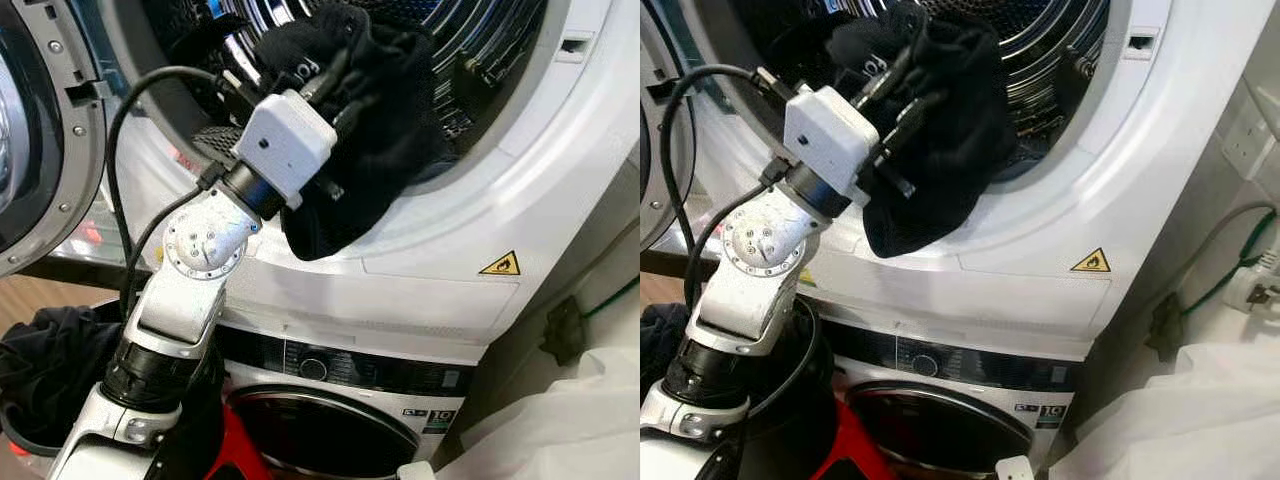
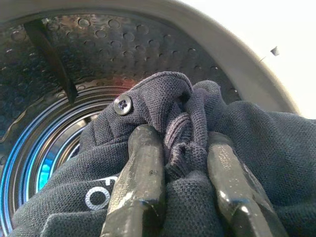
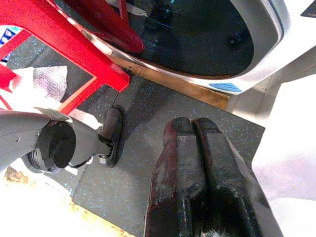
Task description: Clothes washing
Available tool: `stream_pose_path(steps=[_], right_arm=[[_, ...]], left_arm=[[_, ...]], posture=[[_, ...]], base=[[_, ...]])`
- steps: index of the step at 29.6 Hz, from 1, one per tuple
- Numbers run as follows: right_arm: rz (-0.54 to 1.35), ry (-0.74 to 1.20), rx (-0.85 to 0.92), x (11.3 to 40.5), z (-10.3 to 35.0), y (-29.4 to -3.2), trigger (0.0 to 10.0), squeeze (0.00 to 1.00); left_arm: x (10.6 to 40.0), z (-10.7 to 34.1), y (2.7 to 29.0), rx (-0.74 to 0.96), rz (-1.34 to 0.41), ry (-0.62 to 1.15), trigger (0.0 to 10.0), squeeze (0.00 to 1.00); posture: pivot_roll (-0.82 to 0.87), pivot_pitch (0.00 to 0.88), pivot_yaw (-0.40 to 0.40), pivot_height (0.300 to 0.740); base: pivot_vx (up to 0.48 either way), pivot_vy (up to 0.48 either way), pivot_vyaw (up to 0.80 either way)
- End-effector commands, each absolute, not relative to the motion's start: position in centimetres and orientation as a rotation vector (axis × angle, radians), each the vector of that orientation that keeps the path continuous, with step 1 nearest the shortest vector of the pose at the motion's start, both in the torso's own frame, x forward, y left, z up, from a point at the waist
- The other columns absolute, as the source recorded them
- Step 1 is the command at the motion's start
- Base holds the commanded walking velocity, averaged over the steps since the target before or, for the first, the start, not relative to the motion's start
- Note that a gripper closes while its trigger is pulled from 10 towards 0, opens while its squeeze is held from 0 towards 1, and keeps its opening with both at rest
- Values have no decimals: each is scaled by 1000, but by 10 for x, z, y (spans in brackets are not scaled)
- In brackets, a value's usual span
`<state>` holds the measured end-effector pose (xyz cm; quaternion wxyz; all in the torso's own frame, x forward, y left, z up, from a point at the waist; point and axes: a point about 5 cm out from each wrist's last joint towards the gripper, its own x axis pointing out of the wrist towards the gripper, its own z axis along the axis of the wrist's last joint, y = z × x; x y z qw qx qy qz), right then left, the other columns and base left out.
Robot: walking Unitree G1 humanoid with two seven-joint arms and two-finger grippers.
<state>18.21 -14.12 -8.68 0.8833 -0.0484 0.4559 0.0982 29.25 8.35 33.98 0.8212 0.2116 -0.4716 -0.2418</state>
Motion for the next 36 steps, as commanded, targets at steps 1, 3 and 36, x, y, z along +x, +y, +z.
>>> stream_pose_path(steps=[1,3,36], right_arm=[[195,960,-87,178,-89,-140,10000,0],[195,961,-85,177,-89,-140,10000,0],[185,982,-71,169,-93,-138,10000,0]], left_arm=[[290,355,91,458,-465,-1072,10000,0],[287,359,92,471,-457,-1113,10000,0],[291,365,93,462,-482,-1134,10000,0]], posture=[[109,0,63,740],[111,0,64,740],[87,0,88,740]], base=[[0,0,0],[0,0,0],[133,0,0]])
